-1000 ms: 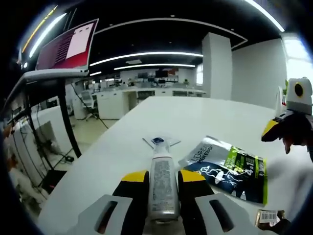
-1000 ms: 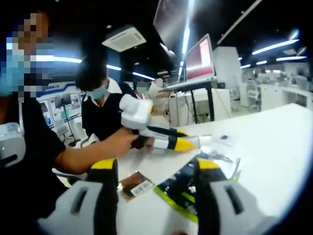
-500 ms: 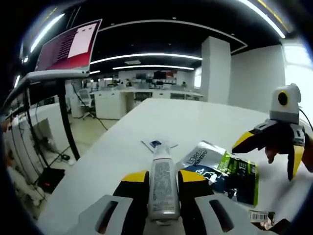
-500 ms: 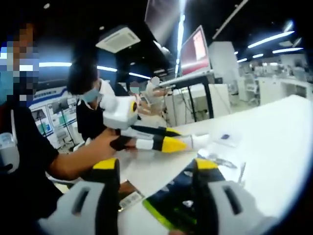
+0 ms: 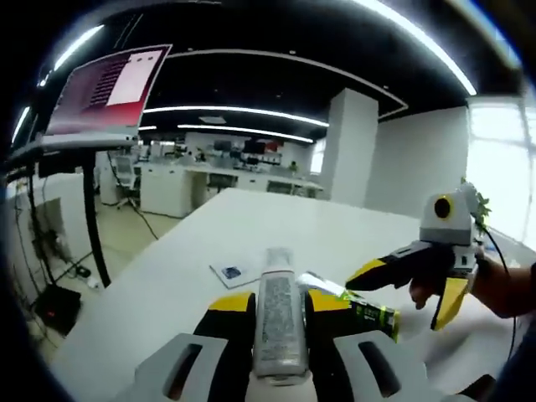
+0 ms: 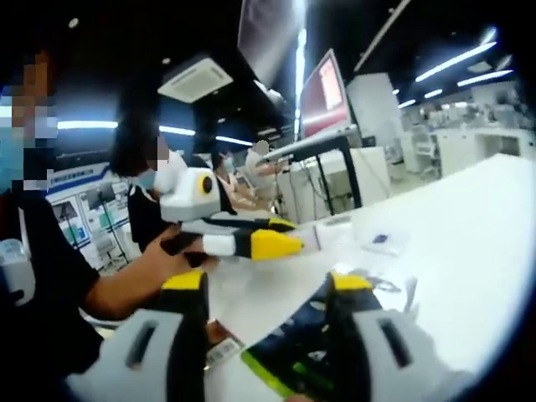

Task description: Arrange the skincare products in the storage area until every visible bottle or jar stands upright without overlapping.

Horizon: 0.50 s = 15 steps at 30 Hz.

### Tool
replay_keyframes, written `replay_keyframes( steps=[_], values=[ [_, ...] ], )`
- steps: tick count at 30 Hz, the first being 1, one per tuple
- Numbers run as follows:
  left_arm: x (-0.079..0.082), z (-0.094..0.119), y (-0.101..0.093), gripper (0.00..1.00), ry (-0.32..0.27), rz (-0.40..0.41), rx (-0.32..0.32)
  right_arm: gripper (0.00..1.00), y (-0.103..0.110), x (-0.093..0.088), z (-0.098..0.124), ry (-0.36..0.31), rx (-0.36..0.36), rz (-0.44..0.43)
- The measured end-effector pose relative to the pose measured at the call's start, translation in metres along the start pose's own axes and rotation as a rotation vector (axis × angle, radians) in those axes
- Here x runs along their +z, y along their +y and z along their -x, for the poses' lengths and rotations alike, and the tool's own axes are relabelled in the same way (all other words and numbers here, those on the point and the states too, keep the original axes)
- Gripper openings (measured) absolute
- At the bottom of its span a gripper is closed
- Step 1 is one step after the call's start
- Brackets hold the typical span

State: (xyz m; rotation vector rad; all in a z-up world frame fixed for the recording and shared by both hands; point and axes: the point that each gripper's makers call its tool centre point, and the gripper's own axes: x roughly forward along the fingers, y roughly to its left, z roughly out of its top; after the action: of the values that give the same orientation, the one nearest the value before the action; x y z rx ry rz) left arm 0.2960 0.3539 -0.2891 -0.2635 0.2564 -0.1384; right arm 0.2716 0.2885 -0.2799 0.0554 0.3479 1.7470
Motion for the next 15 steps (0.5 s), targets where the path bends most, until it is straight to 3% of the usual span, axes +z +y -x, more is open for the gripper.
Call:
replay_keyframes(
  steps=[8,15],
  values=[
    [0.014,0.006,-0.028,0.21,-0.057,0.077,-0.135,0.52,-0.008,0.013,0.005,-0.073,-0.013,-0.05],
    [0.021,0.01,-0.046,0.21,-0.085,0.107,-0.208,0.46,-0.016,0.03,0.018,-0.179,-0.031,-0.115]
  ],
)
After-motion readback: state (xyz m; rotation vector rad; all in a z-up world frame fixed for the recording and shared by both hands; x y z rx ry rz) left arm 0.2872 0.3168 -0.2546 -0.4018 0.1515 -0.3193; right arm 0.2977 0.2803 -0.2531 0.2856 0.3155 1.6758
